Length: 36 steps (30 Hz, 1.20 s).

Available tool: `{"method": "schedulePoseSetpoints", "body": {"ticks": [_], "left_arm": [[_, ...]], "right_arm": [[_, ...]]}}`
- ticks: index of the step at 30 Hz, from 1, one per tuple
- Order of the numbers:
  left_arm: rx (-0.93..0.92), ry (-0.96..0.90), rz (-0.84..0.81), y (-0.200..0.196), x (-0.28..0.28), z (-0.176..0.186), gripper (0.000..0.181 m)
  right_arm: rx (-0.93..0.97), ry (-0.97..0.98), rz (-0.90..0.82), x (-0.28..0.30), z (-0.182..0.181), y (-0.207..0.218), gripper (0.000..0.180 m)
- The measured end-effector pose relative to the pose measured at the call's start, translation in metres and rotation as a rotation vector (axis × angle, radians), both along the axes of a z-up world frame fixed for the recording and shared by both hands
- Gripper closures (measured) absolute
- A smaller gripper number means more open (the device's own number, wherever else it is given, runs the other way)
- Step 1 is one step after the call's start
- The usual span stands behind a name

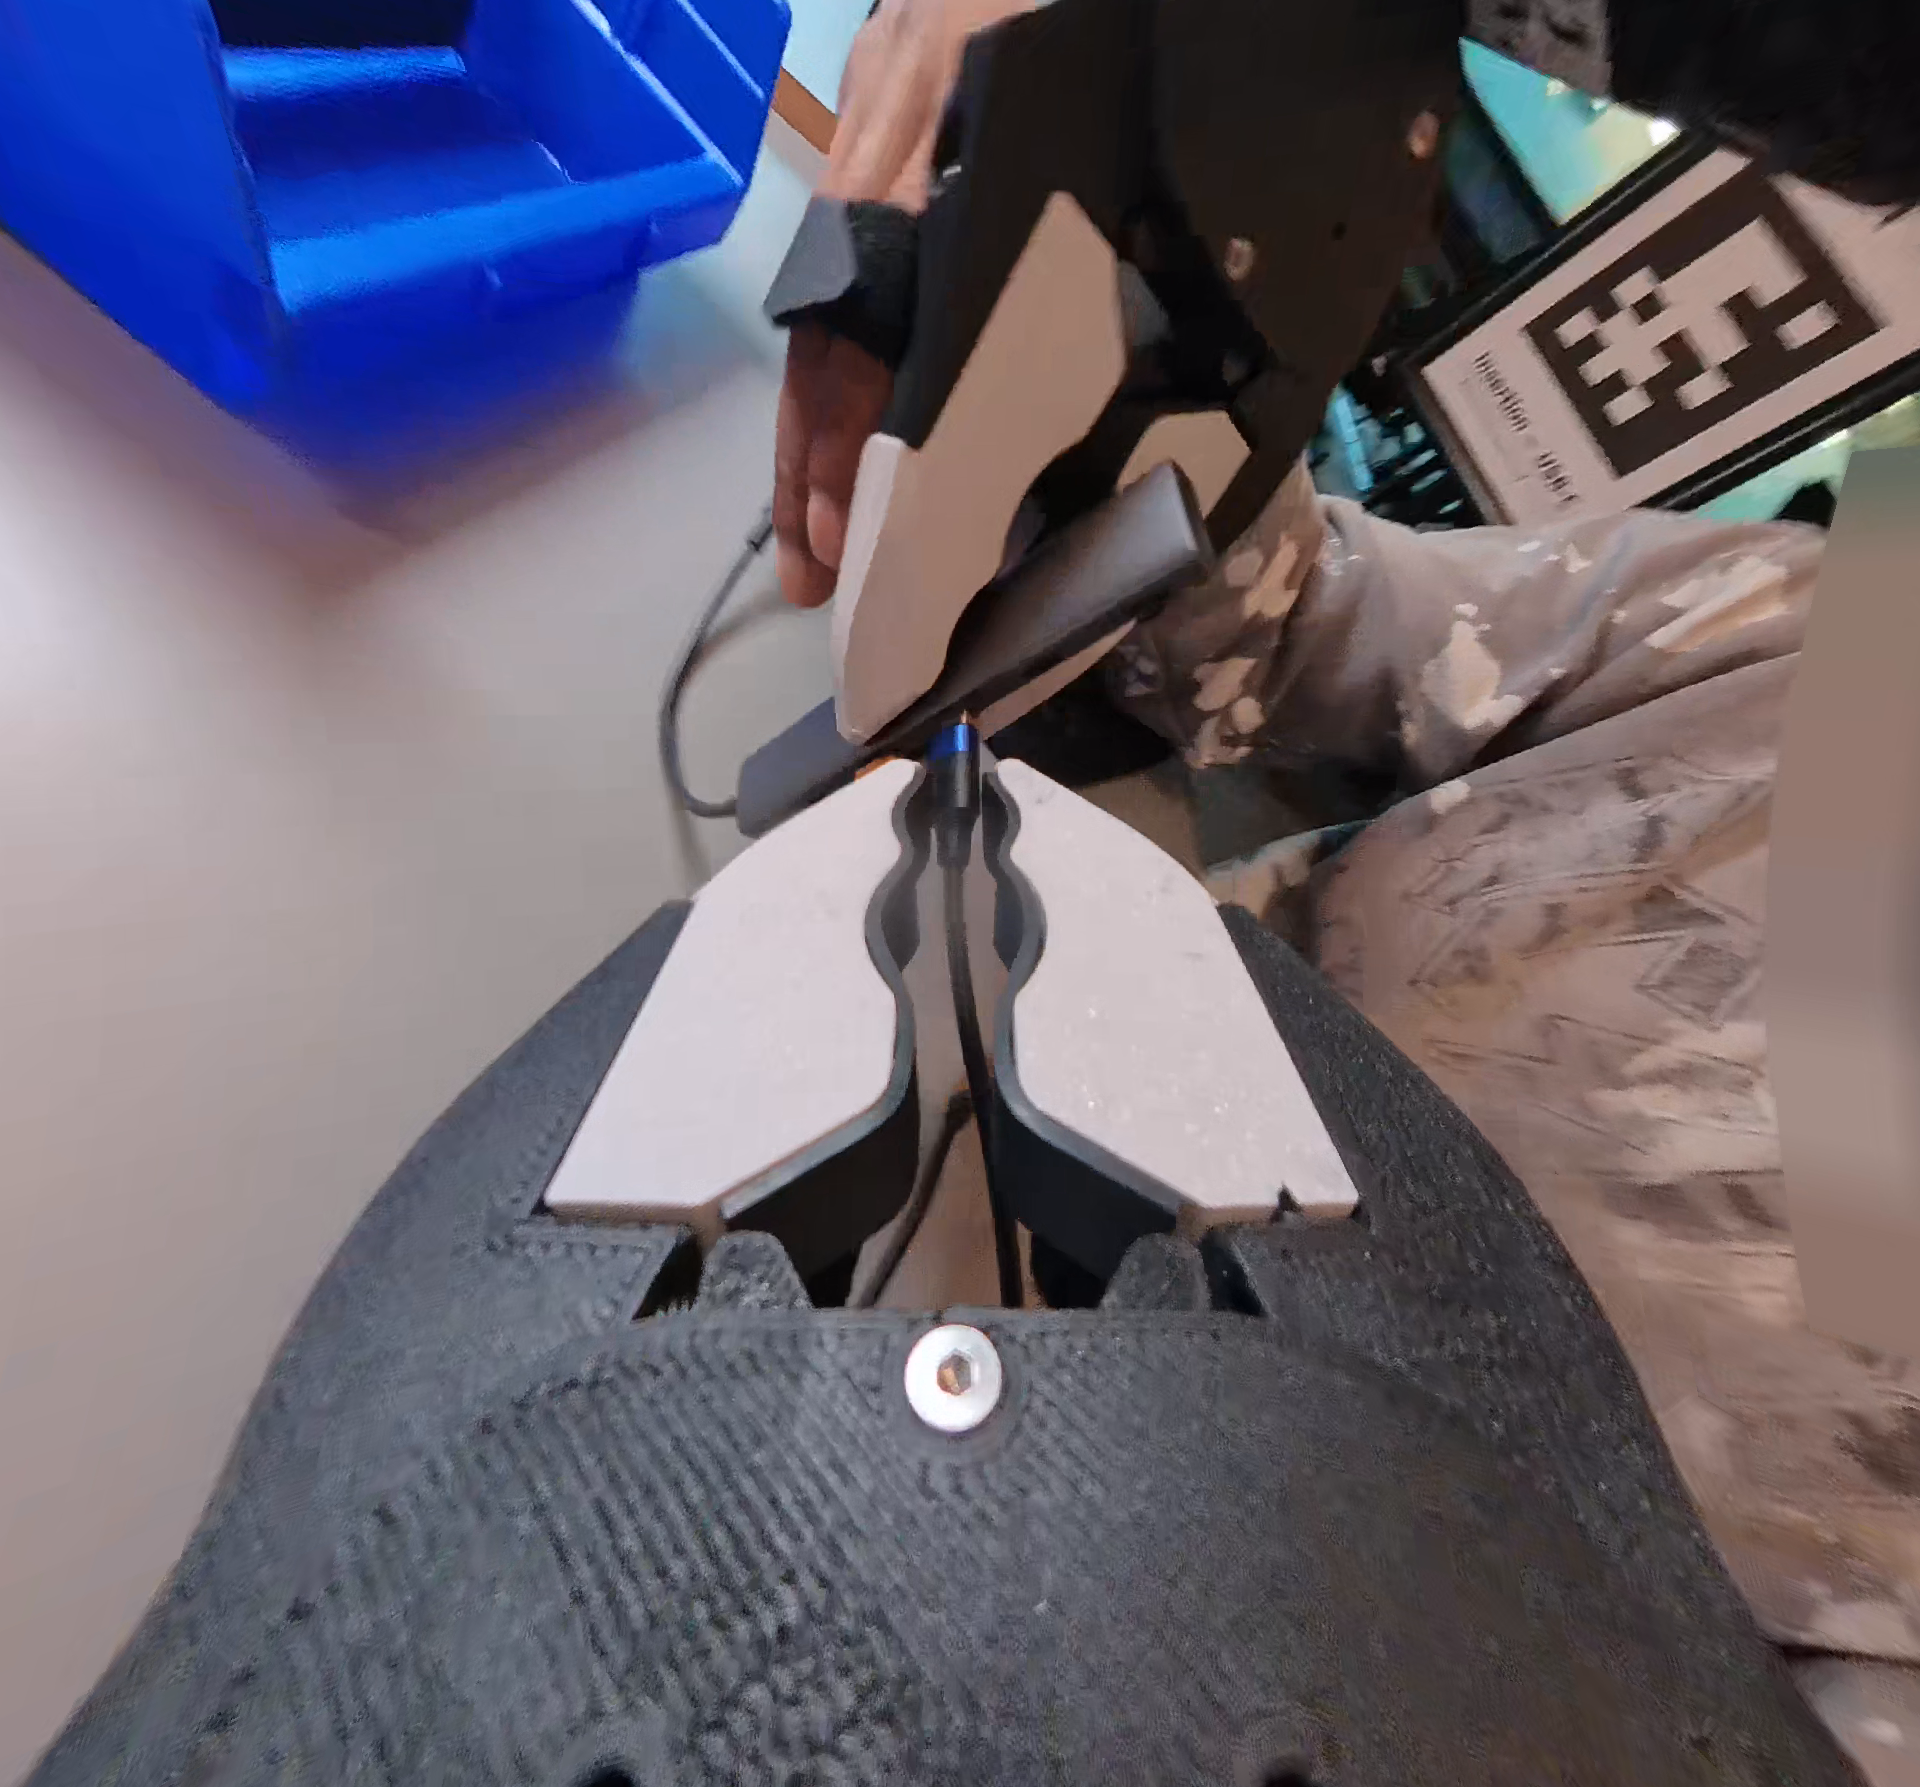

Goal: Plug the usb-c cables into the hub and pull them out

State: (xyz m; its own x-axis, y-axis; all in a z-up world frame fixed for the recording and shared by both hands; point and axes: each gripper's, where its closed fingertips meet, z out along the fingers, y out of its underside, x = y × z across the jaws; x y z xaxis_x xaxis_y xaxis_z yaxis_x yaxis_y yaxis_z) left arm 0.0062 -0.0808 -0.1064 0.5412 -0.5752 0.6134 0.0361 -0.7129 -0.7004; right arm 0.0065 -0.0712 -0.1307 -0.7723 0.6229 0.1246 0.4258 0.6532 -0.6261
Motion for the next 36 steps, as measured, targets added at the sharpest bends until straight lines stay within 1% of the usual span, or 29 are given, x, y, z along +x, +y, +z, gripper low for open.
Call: {"method": "schedulePoseSetpoints", "body": {"ticks": [1,4,9,12,14,16,20,24,28,32,34,36], "left_arm": [[0.048,0.042,0.014,0.001,-0.002,0.003,0.169],[0.138,0.158,0.046,0.001,-0.010,0.009,0.159],[0.227,0.298,0.029,-0.004,-0.008,0.011,0.157],[0.239,0.392,0.021,-0.003,-0.006,0.003,0.161],[0.252,0.436,0.016,-0.001,-0.005,0.001,0.172],[0.249,0.468,0.016,0.000,-0.004,-0.002,0.174],[0.232,0.483,0.002,-0.003,-0.006,-0.004,0.174],[0.216,0.544,-0.013,-0.004,-0.008,-0.011,0.174],[0.217,0.497,-0.011,-0.005,-0.007,-0.007,0.174],[0.226,0.577,-0.032,-0.007,-0.006,-0.011,0.174],[0.243,0.534,-0.005,-0.006,-0.008,-0.003,0.174],[0.263,0.445,0.035,-0.004,-0.011,0.011,0.174]], "right_arm": [[-0.025,0.003,0.006,0.000,0.000,0.000,0.170],[-0.126,0.006,0.012,0.000,0.007,-0.002,0.169],[-0.230,-0.010,-0.005,-0.001,0.013,-0.002,0.169],[-0.245,-0.023,-0.010,-0.001,0.014,-0.004,0.169],[-0.234,-0.037,-0.019,-0.002,0.011,-0.004,0.169],[-0.215,-0.043,-0.026,-0.002,0.009,-0.002,0.169],[-0.190,-0.056,-0.025,-0.004,0.006,-0.005,0.170],[-0.137,-0.083,-0.023,-0.006,-0.004,-0.007,0.170],[-0.119,-0.079,-0.011,-0.009,-0.004,-0.012,0.170],[-0.113,-0.094,-0.001,-0.007,-0.006,-0.014,0.170],[-0.138,-0.047,-0.018,-0.011,0.002,-0.013,0.170],[-0.185,0.017,-0.034,-0.016,0.016,-0.013,0.170]]}}
